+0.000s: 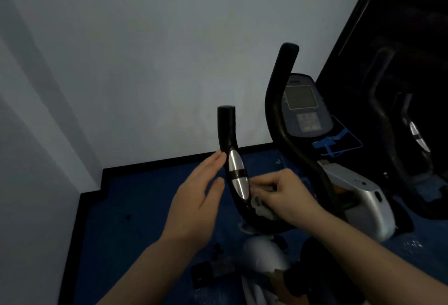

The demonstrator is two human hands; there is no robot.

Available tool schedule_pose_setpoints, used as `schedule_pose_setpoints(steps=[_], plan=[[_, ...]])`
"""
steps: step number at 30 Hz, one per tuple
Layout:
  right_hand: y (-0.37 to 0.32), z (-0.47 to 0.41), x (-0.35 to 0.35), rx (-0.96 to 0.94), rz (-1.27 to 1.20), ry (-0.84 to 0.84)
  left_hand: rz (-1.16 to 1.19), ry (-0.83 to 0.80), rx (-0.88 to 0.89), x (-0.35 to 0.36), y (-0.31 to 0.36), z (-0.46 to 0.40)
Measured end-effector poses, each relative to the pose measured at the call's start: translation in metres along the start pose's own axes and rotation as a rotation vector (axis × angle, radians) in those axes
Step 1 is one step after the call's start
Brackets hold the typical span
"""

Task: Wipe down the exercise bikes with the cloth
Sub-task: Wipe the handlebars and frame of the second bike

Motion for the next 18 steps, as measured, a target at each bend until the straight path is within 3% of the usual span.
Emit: schedule_pose_setpoints(steps=[2, 5, 7, 12, 16, 18], plan=[[-0.003, -0.004, -0.004, -0.033, 0.047, 0.033, 0.003, -0.015, -0.005, 0.001, 0.0, 0.002], [-0.029, -0.019, -0.004, 0.019, -0.175, 0.242, 0.004, -0.032, -0.01, 0.001, 0.002, 0.004], [-0.038, -0.011, 0.001, 0.008, -0.236, 0.293, 0.009, -0.04, -0.025, 0.0, 0.002, 0.007], [-0.033, 0.032, -0.008, -0.155, 0.1, 0.077, 0.024, -0.034, -0.075, 0.006, 0.0, 0.017], [-0.05, 0.012, -0.002, -0.358, 0.073, 0.169, 0.087, 0.042, -0.09, 0.013, 0.003, 0.017], [-0.048, 0.014, 0.001, -0.462, 0.089, 0.132, 0.095, 0.057, -0.101, 0.012, 0.002, 0.015]])
Point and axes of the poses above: each hand's wrist, its own z-axis away from the middle knuckle, its own x-axis out of the palm, y = z × x, the point moved 1 cm from there along -z, towards the middle knuckle, and after that the axes turned 10 degrees about y, right-handed, at the moved point
